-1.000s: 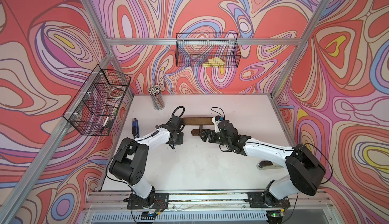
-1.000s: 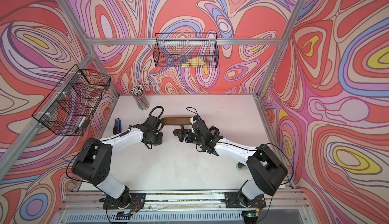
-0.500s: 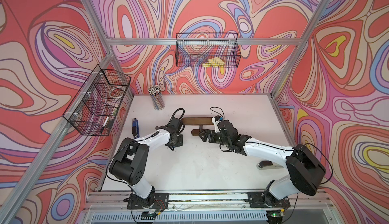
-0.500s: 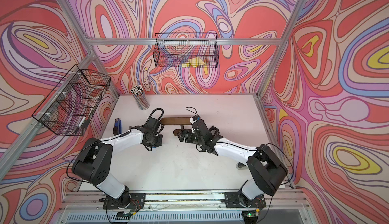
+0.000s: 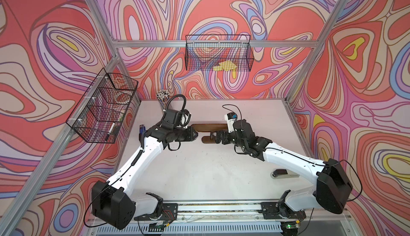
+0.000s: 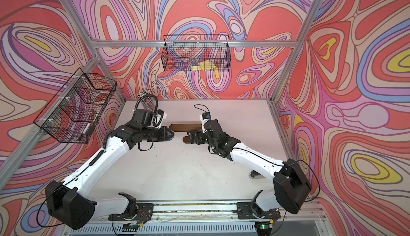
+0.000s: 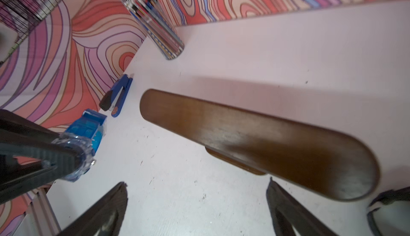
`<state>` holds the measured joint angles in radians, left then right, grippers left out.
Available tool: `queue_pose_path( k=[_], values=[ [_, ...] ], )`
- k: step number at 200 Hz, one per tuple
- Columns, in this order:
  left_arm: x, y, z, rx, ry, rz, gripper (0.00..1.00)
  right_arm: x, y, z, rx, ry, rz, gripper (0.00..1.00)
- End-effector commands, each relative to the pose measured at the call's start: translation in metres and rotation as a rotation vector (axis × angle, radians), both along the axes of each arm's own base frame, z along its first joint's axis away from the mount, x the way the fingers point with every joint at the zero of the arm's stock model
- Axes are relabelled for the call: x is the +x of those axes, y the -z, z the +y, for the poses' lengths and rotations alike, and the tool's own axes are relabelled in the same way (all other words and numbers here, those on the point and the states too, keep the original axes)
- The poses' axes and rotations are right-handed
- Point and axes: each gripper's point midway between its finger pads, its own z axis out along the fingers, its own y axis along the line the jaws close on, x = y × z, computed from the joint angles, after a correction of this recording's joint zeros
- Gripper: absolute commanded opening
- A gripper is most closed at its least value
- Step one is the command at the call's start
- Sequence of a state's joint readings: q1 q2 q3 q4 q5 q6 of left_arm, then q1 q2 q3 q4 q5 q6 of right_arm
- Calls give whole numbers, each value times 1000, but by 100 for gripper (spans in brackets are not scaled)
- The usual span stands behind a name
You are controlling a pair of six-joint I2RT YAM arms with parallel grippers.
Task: Place watch on stand
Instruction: Pick up the watch at the center of the board.
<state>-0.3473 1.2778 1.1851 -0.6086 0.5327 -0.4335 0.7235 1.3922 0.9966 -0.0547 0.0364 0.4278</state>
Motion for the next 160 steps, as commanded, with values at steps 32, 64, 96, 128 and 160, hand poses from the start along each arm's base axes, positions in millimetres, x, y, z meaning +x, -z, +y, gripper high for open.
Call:
queue_pose_path(
  k=[32, 64, 96, 128, 160],
  values=[
    [-21, -80, -47, -605, 317, 67, 0, -3, -66, -28, -54, 41, -272, 98],
    [-22, -110, -52, -733, 407, -3, 0, -9, -82, -16, -22, -35, -318, 98],
    [-12, -123, -52, -809, 423, -22, 0, -9, -89, -28, -22, -16, -347, 96],
    [2, -129, -52, -936, 431, 1, 0, -11, -104, -38, 58, -58, -348, 89],
    [9, -117, -54, -926, 428, 35, 0, -15, -114, -32, 115, -173, -343, 85]
  ],
)
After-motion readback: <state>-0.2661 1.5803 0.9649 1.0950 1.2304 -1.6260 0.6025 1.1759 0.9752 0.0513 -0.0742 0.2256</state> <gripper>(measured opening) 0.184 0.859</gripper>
